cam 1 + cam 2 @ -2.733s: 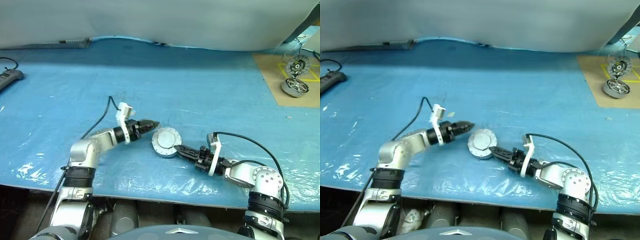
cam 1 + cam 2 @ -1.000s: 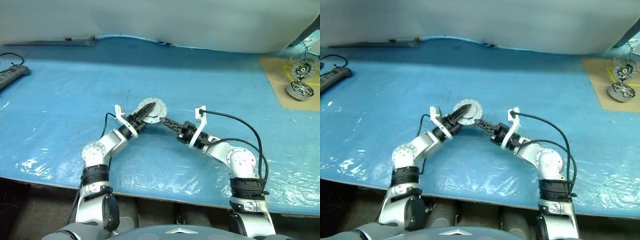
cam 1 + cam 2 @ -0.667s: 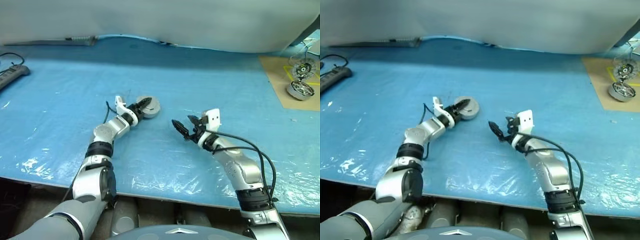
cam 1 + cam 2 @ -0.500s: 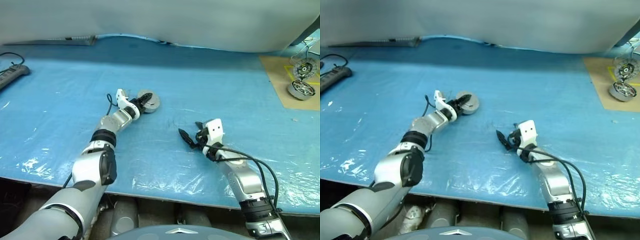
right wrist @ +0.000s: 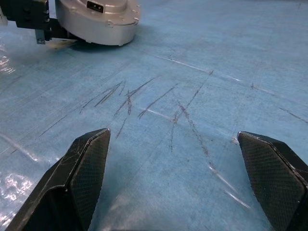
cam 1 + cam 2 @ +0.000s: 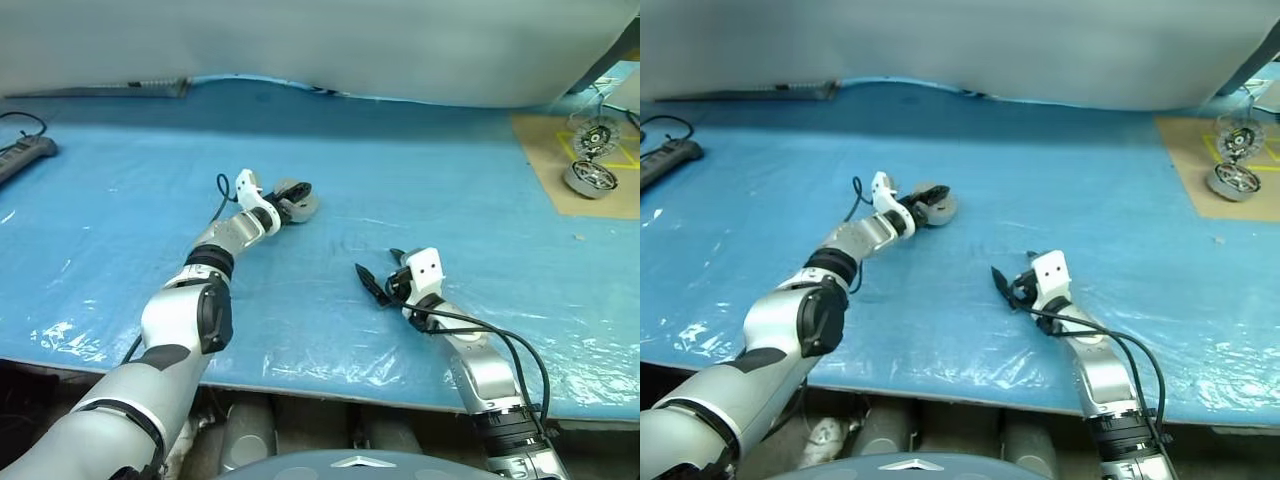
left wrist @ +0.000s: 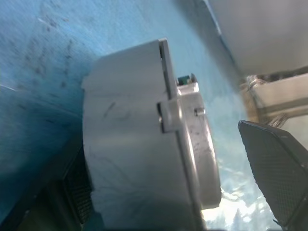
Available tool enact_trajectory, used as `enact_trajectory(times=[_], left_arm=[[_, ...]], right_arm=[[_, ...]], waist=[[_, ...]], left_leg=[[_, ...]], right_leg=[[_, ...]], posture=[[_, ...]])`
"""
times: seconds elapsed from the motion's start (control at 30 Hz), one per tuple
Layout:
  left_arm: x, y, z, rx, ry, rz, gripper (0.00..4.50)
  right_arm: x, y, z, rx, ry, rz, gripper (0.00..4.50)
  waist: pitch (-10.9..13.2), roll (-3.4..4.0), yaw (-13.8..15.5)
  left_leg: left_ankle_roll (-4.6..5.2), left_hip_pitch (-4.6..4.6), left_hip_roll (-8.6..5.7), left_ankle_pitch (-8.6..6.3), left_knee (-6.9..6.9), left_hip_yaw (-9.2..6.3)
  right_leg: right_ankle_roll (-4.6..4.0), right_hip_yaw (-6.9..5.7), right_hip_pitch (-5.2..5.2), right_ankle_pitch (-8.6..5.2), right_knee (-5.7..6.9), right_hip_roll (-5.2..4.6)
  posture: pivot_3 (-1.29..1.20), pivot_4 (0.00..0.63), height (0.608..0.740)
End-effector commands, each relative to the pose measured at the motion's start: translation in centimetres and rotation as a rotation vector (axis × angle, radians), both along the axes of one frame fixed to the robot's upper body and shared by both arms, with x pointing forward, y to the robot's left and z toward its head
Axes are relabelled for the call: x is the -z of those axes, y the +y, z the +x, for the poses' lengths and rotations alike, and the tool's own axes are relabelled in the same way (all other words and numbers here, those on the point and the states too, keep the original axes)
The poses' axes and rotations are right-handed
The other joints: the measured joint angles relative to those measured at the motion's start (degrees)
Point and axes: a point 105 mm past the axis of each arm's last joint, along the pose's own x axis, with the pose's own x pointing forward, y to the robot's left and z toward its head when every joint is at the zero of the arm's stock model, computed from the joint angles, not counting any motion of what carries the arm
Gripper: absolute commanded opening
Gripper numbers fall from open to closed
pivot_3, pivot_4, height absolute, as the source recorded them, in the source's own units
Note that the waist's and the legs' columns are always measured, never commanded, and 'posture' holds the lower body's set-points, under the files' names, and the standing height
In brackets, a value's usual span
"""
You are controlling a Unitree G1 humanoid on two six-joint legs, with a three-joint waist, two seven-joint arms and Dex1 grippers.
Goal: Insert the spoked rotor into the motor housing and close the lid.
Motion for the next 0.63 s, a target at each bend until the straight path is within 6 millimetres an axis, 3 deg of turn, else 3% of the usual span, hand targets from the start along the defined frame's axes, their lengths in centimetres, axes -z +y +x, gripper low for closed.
enact_trajectory(times=[0.03, 0.17, 0.33, 0.47, 0.63], left_arm=[[4.0, 3.8, -1.9, -0.021, 0.119, 0.117, 4.44], [5.5, 5.7, -4.7, 0.089, 0.099, 0.283, 4.44], [6.7, 7.0, -9.6, 0.242, -0.112, 0.585, 4.44], [5.4, 7.0, -11.5, 0.237, -0.394, 0.757, 4.44], [3.3, 6.2, -12.5, 0.143, -0.642, 0.784, 4.44]], right_arm=[[-0.7, 0.5, 0.1, -0.029, -0.022, 0.021, 4.50], [-0.7, 0.8, 0.0, -0.054, -0.021, 0.026, 4.50], [-1.3, 0.5, -0.4, -0.050, -0.069, 0.038, 4.50], [-1.7, -0.3, -1.2, -0.014, -0.130, 0.050, 4.50], [-1.7, -1.1, -2.5, 0.039, -0.194, 0.064, 4.50]], waist=[[0.0, 0.00, -0.4], [-0.1, 0.06, -0.8], [-0.2, 0.21, -1.5], [-0.3, 0.36, -1.7], [-0.3, 0.31, -1.5]], left_leg=[[0.00, 0.12, 0.00, 0.00, -0.05, 0.02], [0.05, 0.34, 0.03, -0.02, -0.21, 0.15], [0.11, 0.34, 0.31, -0.05, -0.67, 0.29], [0.09, 0.31, 0.33, -0.07, -1.04, 0.33], [0.06, -0.10, 0.33, -0.08, -1.08, 0.31]], right_leg=[[-0.05, 0.04, 0.07, -0.06, -0.01, 0.01], [-0.14, 0.19, 0.11, -0.10, 0.00, 0.01], [-0.33, 0.13, -0.02, -0.30, -0.09, 0.03], [-0.33, 0.04, -0.11, -0.61, -0.16, 0.04], [-0.27, -0.07, -0.46, -0.80, -0.17, 0.03]], posture=[[0.00, 0.150, 0.740], [0.00, 0.150, 0.740], [0.00, 0.150, 0.740], [0.00, 0.150, 0.740], [0.00, 0.150, 0.740]])
